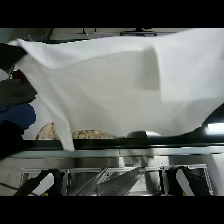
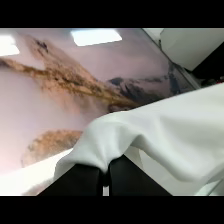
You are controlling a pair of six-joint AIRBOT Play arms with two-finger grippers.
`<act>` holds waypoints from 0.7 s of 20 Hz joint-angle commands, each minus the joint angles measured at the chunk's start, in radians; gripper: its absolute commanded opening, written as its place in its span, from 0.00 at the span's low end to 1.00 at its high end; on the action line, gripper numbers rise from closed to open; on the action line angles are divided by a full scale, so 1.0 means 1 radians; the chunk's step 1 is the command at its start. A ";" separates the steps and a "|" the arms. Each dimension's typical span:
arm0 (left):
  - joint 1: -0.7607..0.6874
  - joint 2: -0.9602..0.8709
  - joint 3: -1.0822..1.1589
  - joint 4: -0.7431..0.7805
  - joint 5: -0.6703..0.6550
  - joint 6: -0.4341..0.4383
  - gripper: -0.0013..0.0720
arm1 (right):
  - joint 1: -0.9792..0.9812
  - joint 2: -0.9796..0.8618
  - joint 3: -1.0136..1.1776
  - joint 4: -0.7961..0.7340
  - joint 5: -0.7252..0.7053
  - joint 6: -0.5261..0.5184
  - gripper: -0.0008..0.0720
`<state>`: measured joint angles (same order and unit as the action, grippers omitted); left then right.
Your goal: Fold the shirts.
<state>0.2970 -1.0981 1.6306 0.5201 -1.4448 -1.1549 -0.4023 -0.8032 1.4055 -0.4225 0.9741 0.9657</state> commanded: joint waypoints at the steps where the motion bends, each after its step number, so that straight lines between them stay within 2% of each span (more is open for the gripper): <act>1: -0.056 -0.234 -0.111 0.011 0.053 0.128 0.05 | 0.164 -0.285 -0.074 0.015 -0.104 -0.148 0.05; 3: -0.073 -0.429 -0.100 0.012 0.079 0.182 0.06 | 0.260 -0.497 -0.074 0.016 -0.231 -0.209 0.05; 4: -0.072 -0.528 -0.069 0.012 0.080 0.183 0.17 | 0.288 -0.571 -0.073 0.016 -0.290 -0.211 0.05; 5: -0.063 -0.633 -0.018 0.010 0.056 0.167 0.50 | 0.307 -0.628 -0.073 0.016 -0.335 -0.211 0.06; 7: -0.021 -0.800 0.113 0.012 -0.044 0.100 0.98 | 0.309 -0.681 -0.072 0.019 -0.358 -0.210 0.62; 9: 0.045 -0.909 0.247 0.051 -0.174 -0.008 0.97 | 0.256 -0.649 -0.072 0.014 -0.321 -0.177 0.61; 10: 0.076 -0.936 0.291 0.101 -0.236 -0.051 0.97 | 0.212 -0.617 -0.072 0.007 -0.255 -0.137 0.61; 11: 0.100 -0.940 0.302 0.157 -0.274 -0.069 0.97 | 0.154 -0.577 -0.072 -0.027 -0.162 -0.073 0.61; 14: 0.146 -0.878 0.185 0.275 -0.278 -0.063 0.97 | -0.014 -0.471 -0.088 -0.221 0.093 0.130 0.60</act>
<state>0.3962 -1.9705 1.8515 0.6739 -1.6455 -1.1793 -0.2943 -1.3422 1.3300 -0.4934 0.8516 0.9249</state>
